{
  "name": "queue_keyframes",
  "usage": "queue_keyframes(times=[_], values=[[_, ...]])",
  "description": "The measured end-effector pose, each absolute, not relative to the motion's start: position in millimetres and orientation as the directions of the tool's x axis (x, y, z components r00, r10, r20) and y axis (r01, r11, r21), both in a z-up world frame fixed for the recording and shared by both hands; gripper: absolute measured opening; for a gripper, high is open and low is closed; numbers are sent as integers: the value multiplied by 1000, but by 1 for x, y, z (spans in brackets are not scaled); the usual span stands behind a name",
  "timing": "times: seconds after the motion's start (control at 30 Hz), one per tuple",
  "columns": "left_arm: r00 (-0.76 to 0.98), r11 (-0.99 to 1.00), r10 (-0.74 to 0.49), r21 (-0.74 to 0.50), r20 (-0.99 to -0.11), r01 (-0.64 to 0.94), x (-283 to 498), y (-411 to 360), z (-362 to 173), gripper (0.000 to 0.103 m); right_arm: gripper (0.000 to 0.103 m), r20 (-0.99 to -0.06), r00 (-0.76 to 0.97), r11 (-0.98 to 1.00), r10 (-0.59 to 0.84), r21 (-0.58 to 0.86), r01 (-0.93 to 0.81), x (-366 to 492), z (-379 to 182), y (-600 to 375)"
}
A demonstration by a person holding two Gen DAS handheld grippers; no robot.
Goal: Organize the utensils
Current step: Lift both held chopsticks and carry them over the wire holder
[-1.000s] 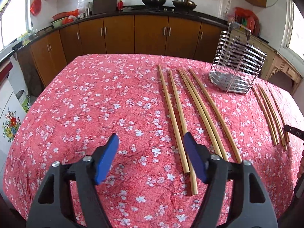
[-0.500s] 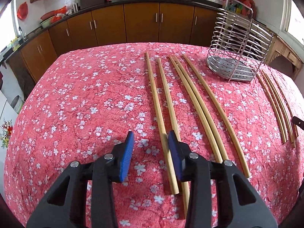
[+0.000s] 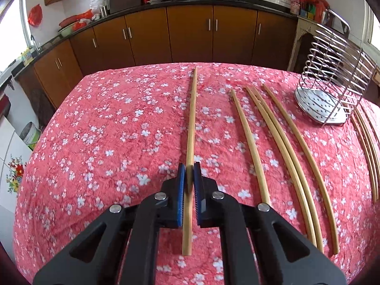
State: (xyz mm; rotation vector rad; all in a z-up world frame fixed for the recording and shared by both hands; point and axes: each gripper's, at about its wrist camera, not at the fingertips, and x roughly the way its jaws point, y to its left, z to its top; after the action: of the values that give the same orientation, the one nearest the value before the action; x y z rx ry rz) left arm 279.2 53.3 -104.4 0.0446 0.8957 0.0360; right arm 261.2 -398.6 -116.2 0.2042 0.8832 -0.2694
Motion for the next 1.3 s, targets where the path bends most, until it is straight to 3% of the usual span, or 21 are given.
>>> queue_keyframes(times=[0.1,0.17,0.2,0.4,0.5,0.57,0.67,0.93,1.3], values=[[624,1000,14,16,-781,-2,266,62,-103,12,13,-785,608,948,-120,91,304,253,-116,-400],[620,1000,0,9,-785,12,255,62,-104,30,21,-782,614,951,-105,103,293,244,-117,-397],[621,1000,-7,5,-784,17,249,63,-103,32,23,-781,617,951,-101,107,290,240,-117,-396],[624,999,-19,10,-781,42,228,60,-103,32,22,-777,622,956,-97,100,274,221,-117,-386],[624,999,-7,16,-781,31,230,60,-103,30,15,-774,623,955,-111,90,282,217,-118,-384],[625,1000,7,23,-781,18,229,60,-103,20,9,-774,622,952,-118,90,293,216,-119,-386],[626,1000,11,17,-780,4,227,63,-105,7,8,-772,626,950,-110,104,296,211,-120,-387],[642,1000,1,3,-767,2,208,72,-100,7,8,-751,650,951,-117,103,291,192,-107,-388],[803,1000,-6,-2,-595,6,166,74,-21,6,8,-581,792,963,-186,52,264,151,-34,-372]])
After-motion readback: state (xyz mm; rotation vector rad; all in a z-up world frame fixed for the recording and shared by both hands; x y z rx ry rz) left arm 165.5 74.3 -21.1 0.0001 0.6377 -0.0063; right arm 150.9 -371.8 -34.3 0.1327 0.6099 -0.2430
